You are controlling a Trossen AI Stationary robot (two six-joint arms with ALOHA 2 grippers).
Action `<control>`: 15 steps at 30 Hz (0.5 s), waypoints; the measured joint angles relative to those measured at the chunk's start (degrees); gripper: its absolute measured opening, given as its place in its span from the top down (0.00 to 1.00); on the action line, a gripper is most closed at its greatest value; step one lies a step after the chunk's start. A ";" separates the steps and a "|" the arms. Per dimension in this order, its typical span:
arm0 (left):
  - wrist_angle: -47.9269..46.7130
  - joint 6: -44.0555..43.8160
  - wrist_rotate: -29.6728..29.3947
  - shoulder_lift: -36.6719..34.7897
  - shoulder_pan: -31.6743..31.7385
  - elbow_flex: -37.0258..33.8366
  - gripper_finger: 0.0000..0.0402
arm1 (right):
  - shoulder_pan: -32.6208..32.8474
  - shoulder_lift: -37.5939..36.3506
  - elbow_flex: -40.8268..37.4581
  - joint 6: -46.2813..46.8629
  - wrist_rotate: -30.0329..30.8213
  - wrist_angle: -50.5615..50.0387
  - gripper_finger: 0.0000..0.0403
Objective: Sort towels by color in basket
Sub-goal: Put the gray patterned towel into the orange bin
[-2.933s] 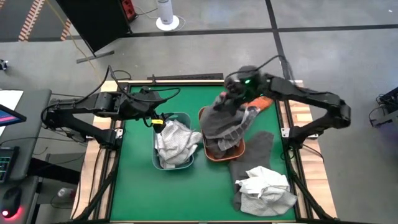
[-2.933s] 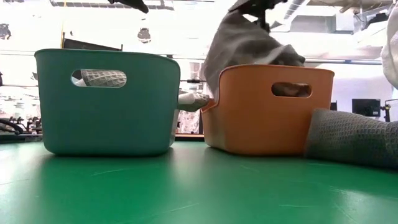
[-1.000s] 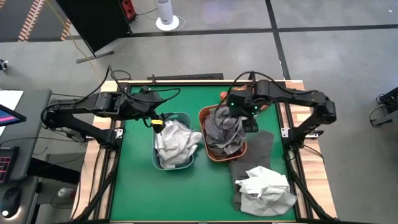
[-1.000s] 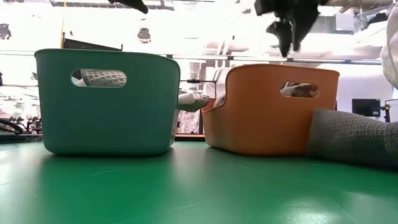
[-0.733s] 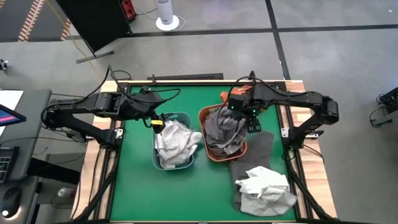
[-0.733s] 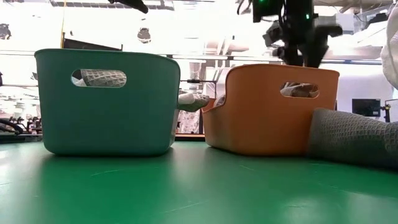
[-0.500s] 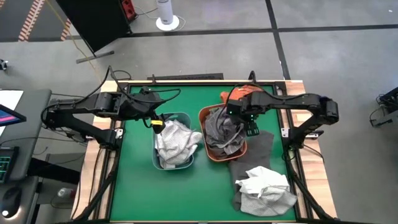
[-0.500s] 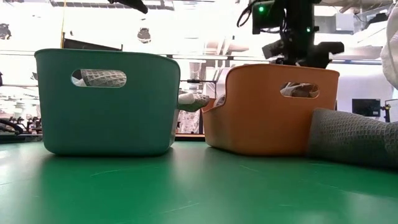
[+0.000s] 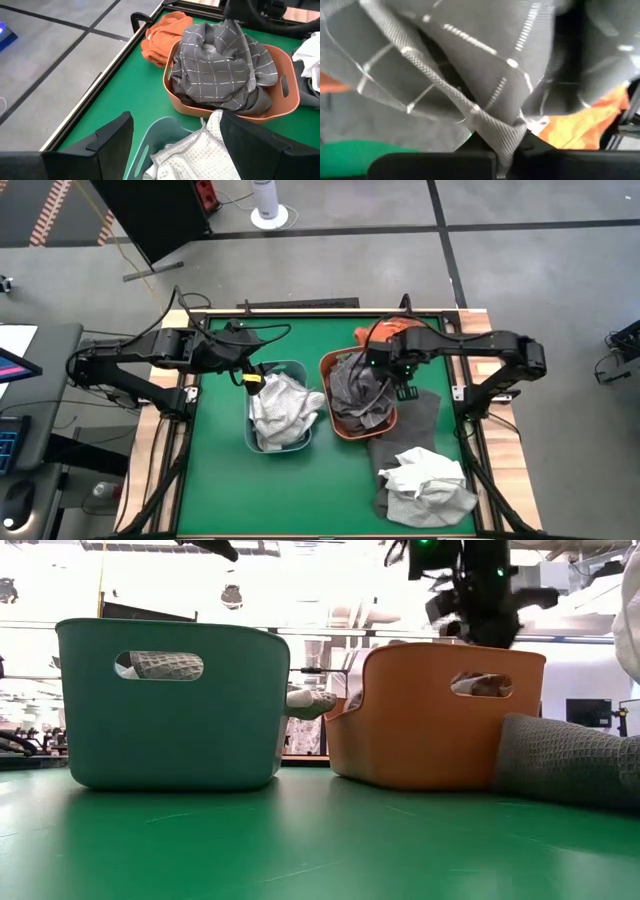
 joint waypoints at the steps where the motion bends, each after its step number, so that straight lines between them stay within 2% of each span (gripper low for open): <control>1: 0.00 -0.03 0.00 0.00 0.00 0.00 0.29 | 0.00 0.00 1.68 0.82 0.00 -0.58 0.91; 6: 0.47 -0.16 0.00 0.00 0.00 0.00 0.29 | 1.08 -0.02 10.80 2.85 -1.11 -0.43 0.94; 11: 0.50 -0.07 -0.41 0.00 0.00 0.00 0.29 | 1.87 -0.04 15.31 8.22 -10.52 7.45 0.93; 15: 0.53 -0.08 -0.48 0.00 0.00 0.00 0.29 | 3.04 0.66 15.26 13.13 -14.70 12.91 0.91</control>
